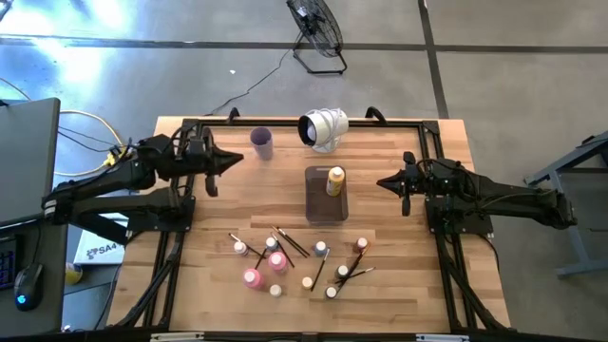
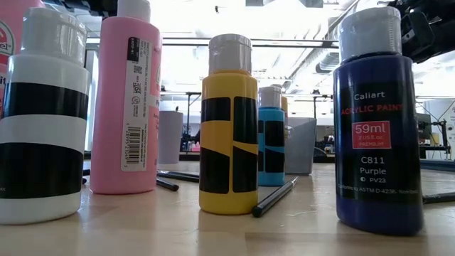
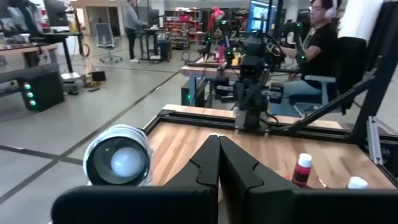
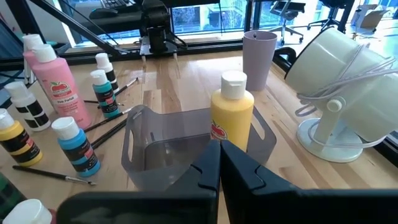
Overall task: Pick & Place Paint Supplies
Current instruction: Put the top pink paint bottle into the black bin
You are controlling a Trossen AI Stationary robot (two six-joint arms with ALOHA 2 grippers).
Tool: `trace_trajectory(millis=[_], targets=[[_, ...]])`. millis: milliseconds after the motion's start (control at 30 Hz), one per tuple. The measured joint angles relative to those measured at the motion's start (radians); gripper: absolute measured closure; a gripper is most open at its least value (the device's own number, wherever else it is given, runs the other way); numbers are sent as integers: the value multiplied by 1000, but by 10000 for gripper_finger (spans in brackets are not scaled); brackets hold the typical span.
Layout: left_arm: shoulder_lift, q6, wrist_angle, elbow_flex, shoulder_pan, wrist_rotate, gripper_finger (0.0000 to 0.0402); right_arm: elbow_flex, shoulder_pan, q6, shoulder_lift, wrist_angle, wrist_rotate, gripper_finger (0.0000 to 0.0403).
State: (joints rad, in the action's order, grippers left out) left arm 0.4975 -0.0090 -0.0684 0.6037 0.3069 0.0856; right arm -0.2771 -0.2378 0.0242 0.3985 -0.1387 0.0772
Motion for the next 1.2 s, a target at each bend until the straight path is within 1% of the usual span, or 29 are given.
trace_trajectory(millis=[100, 233, 300, 433, 567, 700, 900, 1033, 1200], targets=[[-1, -4, -2, 0, 0, -30, 402, 0, 0, -19, 0, -1, 0, 401], [2, -31, -2, 0, 0, -128, 401, 0, 0, -71, 0, 0, 0, 401], [2, -46, -2, 0, 0, -161, 401, 0, 0, -78, 0, 1, 0, 401], [2, -77, -26, 0, 0, -177, 401, 0, 0, -59, 0, 24, 0, 401], [2, -101, -112, 0, 0, -133, 401, 0, 0, 32, 0, 65, 0, 401], [2, -108, -247, 0, 0, -105, 401, 0, 0, 135, 0, 94, 0, 401], [2, -181, -413, 0, 0, -68, 401, 0, 0, 277, 0, 132, 0, 401], [2, -185, -463, 0, 0, -12, 401, 0, 0, 321, 0, 131, 0, 401], [2, -234, -489, 0, 0, 80, 401, 0, 0, 324, 0, 130, -4, 401]])
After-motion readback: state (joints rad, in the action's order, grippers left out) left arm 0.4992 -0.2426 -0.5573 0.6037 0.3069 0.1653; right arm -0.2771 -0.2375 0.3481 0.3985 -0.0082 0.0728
